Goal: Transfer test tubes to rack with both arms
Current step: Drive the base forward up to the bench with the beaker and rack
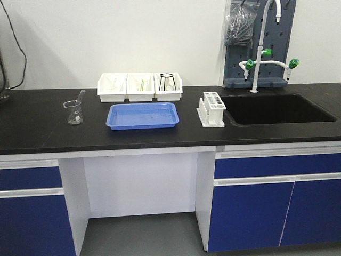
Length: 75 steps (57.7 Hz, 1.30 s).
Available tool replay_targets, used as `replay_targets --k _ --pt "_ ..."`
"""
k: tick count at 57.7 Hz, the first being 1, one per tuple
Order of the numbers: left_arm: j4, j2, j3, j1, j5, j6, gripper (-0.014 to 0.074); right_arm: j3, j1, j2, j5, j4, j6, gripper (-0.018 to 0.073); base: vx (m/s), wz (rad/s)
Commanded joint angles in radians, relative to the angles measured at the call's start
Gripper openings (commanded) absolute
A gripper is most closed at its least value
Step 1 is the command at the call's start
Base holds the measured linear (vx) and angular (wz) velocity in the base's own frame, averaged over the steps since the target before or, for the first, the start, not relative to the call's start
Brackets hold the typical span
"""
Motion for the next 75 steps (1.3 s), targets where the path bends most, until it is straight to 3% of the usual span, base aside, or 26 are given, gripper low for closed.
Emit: replay_targets --k 1,75 --pt "-0.003 -0.011 -0.026 -0.003 -0.077 -0.011 -0.0001 0.014 0.001 -0.01 -0.081 -0.009 -0.001 -0.0009 0.25 -0.09" --pt "-0.003 -0.011 -0.026 -0.003 -0.077 -0.011 -0.0001 0.014 0.001 -0.01 -0.081 -0.009 -0.001 -0.0009 0.4 0.04"
